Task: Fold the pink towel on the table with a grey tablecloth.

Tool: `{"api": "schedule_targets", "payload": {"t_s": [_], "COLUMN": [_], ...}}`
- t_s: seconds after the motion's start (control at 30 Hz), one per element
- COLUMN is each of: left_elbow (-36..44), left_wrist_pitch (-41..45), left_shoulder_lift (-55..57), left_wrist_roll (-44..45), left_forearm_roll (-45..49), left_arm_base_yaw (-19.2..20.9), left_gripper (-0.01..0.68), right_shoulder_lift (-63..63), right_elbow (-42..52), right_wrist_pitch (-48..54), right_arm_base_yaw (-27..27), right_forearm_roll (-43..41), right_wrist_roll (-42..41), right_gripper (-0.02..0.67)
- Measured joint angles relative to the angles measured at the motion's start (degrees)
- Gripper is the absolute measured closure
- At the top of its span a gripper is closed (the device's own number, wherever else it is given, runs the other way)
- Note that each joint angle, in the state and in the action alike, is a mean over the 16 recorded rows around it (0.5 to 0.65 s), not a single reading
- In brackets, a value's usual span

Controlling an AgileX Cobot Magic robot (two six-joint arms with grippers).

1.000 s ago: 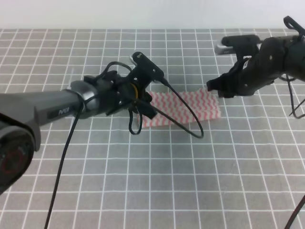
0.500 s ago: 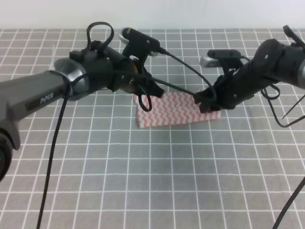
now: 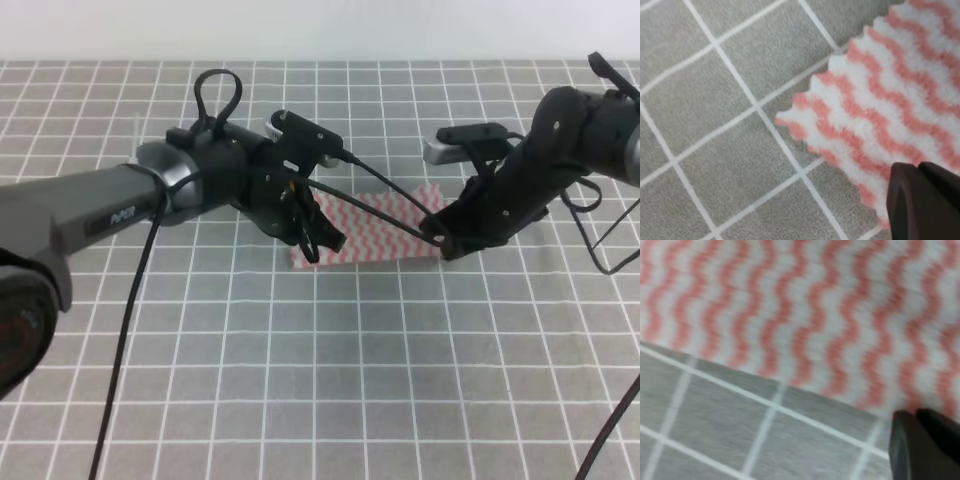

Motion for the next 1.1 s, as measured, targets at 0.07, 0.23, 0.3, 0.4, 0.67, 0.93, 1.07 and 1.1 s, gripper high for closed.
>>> {"api": "schedule_targets", "payload": {"t_s": [0.07, 0.23, 0.3, 0.4, 0.67, 0.93, 1.07, 1.1], "left_elbow": [0.0, 0.0, 0.0, 0.1, 0.1, 0.0, -0.2, -0.3], "left_wrist_pitch": [0.3, 0.5, 0.6, 0.7, 1.4, 2.3, 3.1, 3.2], "left_shoulder_lift": [0.3, 0.7, 0.8, 0.8, 0.8, 0.8, 0.6, 0.5], "left_wrist_roll": [0.4, 1.0, 1.3, 1.6, 2.0, 2.2, 2.3, 2.3], "left_forearm_roll": [-0.1, -0.2, -0.2, -0.3, -0.3, 0.1, 0.8, 1.0], "left_arm_base_yaw": [0.0, 0.0, 0.0, 0.0, 0.0, 0.0, 0.0, 0.0], "left_gripper": [0.674, 0.674, 0.674, 0.674, 0.674, 0.674, 0.674, 0.674], "right_shoulder_lift": [-0.3, -1.3, -1.6, -1.7, -0.2, 1.7, 1.7, 1.6], "right_elbow": [0.0, 0.0, 0.0, 0.0, -0.1, -0.1, -0.1, -0.1], "right_wrist_pitch": [0.2, -0.4, -1.0, -2.0, -3.5, -1.5, -0.4, -0.2], "right_arm_base_yaw": [0.0, 0.0, 0.0, 0.0, 0.0, 0.0, 0.0, 0.0], "right_forearm_roll": [-0.9, -2.4, -2.5, -1.8, -0.7, -1.8, -2.6, -2.8], "right_wrist_roll": [0.7, 2.3, 2.5, 2.5, 2.3, 2.5, 2.6, 2.7], "right_gripper": [0.647, 0.649, 0.649, 0.649, 0.649, 0.651, 0.652, 0.652]}}
